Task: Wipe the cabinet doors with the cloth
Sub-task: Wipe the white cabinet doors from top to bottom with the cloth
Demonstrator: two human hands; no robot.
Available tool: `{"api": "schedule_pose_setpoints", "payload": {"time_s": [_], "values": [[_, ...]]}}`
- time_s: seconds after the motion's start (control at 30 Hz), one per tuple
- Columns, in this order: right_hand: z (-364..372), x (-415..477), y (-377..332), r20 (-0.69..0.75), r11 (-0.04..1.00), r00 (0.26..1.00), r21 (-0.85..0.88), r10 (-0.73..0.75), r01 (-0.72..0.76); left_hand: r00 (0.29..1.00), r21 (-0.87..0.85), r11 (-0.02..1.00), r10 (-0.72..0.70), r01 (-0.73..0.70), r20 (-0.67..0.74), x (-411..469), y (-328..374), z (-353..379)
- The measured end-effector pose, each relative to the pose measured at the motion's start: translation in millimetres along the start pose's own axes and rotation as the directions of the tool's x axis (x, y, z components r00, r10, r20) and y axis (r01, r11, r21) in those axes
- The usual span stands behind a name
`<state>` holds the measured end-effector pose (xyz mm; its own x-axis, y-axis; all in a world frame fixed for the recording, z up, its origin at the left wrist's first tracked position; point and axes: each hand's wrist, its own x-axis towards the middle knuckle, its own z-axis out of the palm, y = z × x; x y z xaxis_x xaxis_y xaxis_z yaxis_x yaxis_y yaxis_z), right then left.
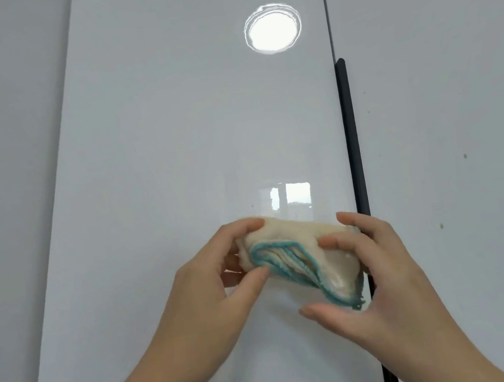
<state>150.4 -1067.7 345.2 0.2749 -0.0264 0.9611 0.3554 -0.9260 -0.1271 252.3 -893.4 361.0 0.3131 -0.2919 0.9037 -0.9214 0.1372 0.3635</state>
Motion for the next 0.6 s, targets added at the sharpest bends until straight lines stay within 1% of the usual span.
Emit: {"api": "schedule_pose_setpoints", "payload": {"time_s": [0.07,0.13,0.17,0.2,0.3,0.33,0.37,0.4,0.43,0.47,0.5,0.53,0.57,0.6], "values": [[1.1,8.9,5.7,-0.053,0.959,0.985,-0.245,-0.163,0.145,0.999,-0.094,0.995,-0.035,0.035,0.007,8.2,3.1,1.9],[3.6,18.8,11.1,-0.137,0.872,0.936,-0.427,-0.325,0.24,0.998,-0.192,0.98,-0.06,0.057,-0.009,20.0,7.7,3.4],[5.8,23.6,12.6,-0.156,0.838,0.907,-0.468,-0.39,0.28,0.997,-0.235,0.969,-0.074,0.07,-0.006,26.5,10.4,4.1],[8.6,28.8,13.7,-0.163,0.822,0.885,-0.471,-0.436,0.319,0.996,-0.269,0.959,-0.09,0.089,0.007,32.3,14.0,4.9],[14.7,47.5,15.9,-0.192,0.795,0.829,-0.459,-0.525,0.397,0.987,-0.342,0.926,-0.146,0.16,0.067,52.4,21.2,3.2],[14.1,54.5,17.4,-0.21,0.781,0.809,-0.473,-0.549,0.407,0.984,-0.35,0.92,-0.16,0.176,0.074,60.0,21.0,-0.6],[12.1,62.3,20.0,-0.23,0.77,0.79,-0.487,-0.568,0.412,0.985,-0.321,0.932,-0.163,0.17,0.051,68.3,17.0,-6.9],[8.6,70.0,22.9,-0.247,0.765,0.781,-0.501,-0.574,0.404,0.993,-0.186,0.977,-0.114,0.109,-0.017,77.8,10.3,-16.6],[5.3,78.1,26.0,-0.251,0.76,0.783,-0.523,-0.569,0.385,0.995,0.071,0.997,-0.007,0.015,-0.101,88.7,2.7,-30.3],[2.7,84.8,29.1,-0.232,0.75,0.8,-0.556,-0.553,0.357,0.981,0.369,0.928,0.114,-0.05,-0.154,99.3,-4.3,-46.3],[2.2,89.7,32.3,-0.192,0.734,0.83,-0.595,-0.524,0.326,0.963,0.6,0.797,0.212,-0.072,-0.166,110.3,-10.3,-64.8],[4.2,93.1,35.4,-0.141,0.711,0.857,-0.632,-0.496,0.308,0.96,0.727,0.685,0.23,-0.042,-0.161,120.7,-14.6,-84.0],[6.7,94.2,38.0,-0.092,0.684,0.874,-0.663,-0.477,0.304,0.968,0.784,0.621,0.195,0.003,-0.158,131.1,-18.3,-102.5],[9.1,95.1,39.8,-0.057,0.665,0.882,-0.68,-0.468,0.309,0.978,0.813,0.581,0.147,0.037,-0.149,140.1,-19.8,-118.7]]}}
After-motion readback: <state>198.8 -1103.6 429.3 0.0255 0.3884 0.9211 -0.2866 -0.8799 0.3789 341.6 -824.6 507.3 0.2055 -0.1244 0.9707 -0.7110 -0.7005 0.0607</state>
